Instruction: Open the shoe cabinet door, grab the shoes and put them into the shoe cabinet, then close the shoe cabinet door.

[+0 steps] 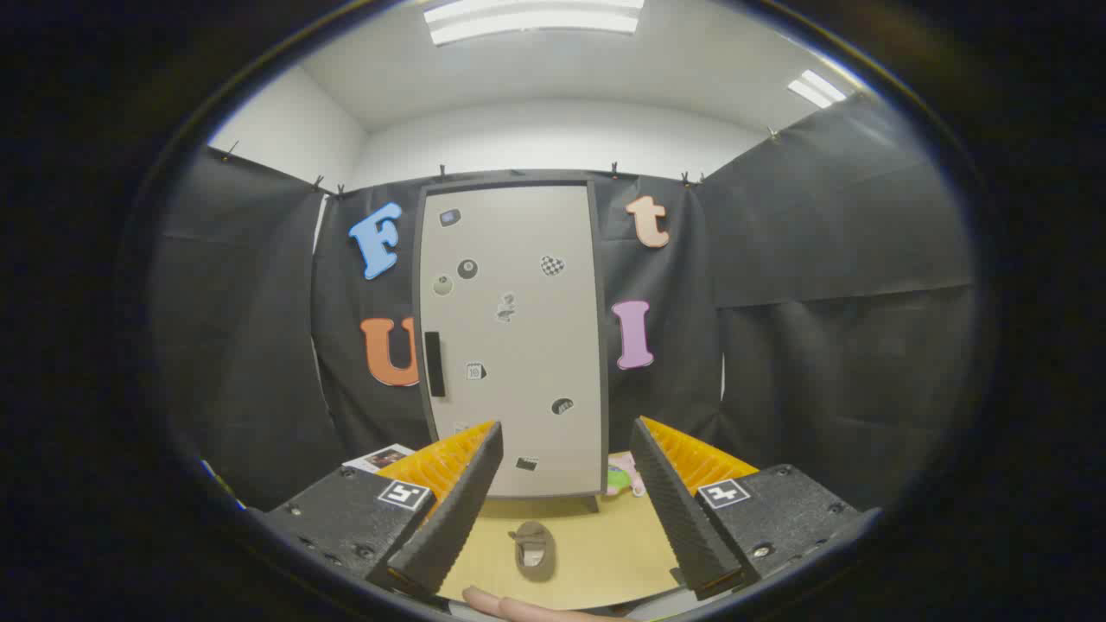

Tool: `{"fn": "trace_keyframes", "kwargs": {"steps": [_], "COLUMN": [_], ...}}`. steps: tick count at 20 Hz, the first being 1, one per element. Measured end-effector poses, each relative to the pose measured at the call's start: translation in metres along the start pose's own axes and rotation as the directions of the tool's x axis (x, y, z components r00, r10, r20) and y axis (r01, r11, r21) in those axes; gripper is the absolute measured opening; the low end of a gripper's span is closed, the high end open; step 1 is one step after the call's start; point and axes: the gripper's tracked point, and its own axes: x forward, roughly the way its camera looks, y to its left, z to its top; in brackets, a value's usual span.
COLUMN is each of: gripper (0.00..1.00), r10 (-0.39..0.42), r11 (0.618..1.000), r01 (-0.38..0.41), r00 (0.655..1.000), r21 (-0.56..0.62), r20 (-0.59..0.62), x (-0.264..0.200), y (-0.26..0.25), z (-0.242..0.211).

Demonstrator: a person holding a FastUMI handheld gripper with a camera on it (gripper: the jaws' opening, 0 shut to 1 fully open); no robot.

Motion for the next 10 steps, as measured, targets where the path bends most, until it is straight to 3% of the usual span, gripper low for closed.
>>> {"fn": "trace_keyframes", "kwargs": {"steps": [10], "gripper": [0.98], "r10": [0.004], "r11": [0.999], "r01": [-0.004], "r00": [1.000], "r21": [-0.036], "r20": [-0.002], "x": [-0.0012], "y": [-0.0038], "z": [-0.0054]}}
